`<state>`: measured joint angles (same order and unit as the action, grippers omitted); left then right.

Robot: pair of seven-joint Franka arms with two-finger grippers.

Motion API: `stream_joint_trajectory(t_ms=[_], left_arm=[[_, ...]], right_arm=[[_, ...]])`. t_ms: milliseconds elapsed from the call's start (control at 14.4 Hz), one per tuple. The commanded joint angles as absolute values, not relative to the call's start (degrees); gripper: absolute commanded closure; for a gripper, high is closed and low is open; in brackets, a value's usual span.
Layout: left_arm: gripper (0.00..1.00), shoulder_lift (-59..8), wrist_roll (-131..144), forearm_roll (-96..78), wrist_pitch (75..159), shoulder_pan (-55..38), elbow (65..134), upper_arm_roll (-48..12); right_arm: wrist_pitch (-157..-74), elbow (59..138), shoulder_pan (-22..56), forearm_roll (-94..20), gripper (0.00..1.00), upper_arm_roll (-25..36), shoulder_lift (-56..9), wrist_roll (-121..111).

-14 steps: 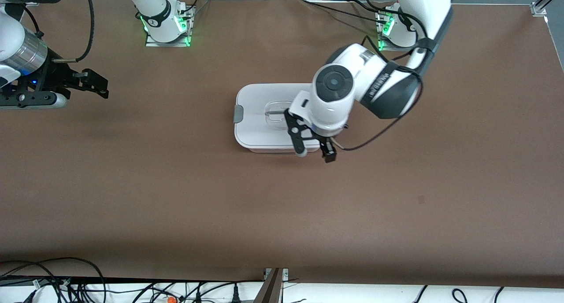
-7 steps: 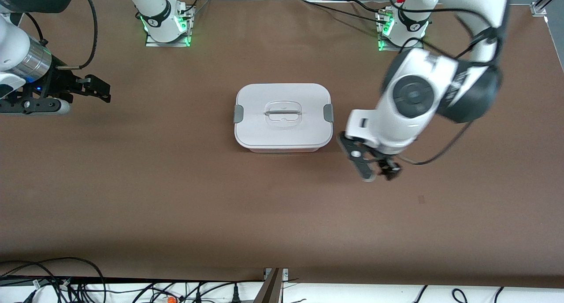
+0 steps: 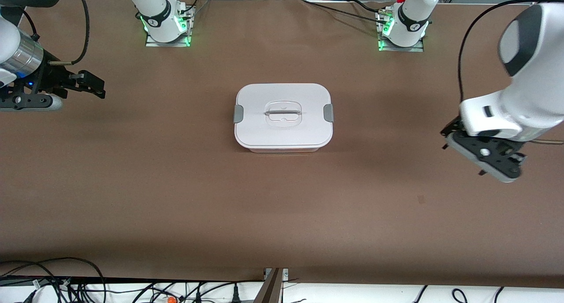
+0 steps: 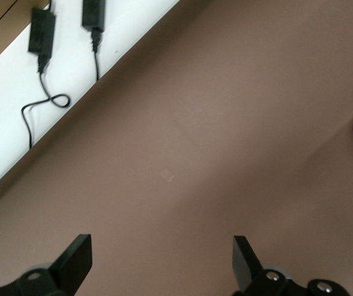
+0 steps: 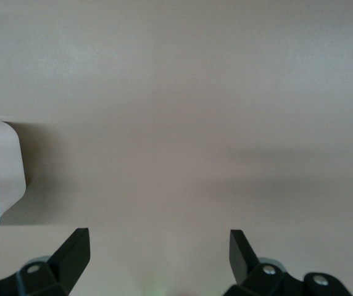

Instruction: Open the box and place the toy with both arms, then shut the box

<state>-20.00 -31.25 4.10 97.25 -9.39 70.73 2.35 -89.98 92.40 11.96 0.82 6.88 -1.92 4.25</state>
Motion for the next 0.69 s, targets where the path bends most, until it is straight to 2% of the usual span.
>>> stream_joint_trajectory(t_ms=[0,415,623], left_arm=[[0.0,-13.6,-23.6,0.0,95.5,-6.8,77.6,2.5],[0.0,-7.6,-5.4,-1.0,88.3,-4.4,82.0,2.5],[0.0,-7.3,-5.4,-3.3,87.8,-2.3,83.4,2.5]], right_arm=[[-92.0,91.8,11.7,1.2,0.0,6.9,-2.1,4.7],[-93.7,91.9,11.6,1.5,0.0,7.2,-2.2,4.7],[-94.0,92.0,11.4,1.4,0.0,7.6,-2.4,4.7]])
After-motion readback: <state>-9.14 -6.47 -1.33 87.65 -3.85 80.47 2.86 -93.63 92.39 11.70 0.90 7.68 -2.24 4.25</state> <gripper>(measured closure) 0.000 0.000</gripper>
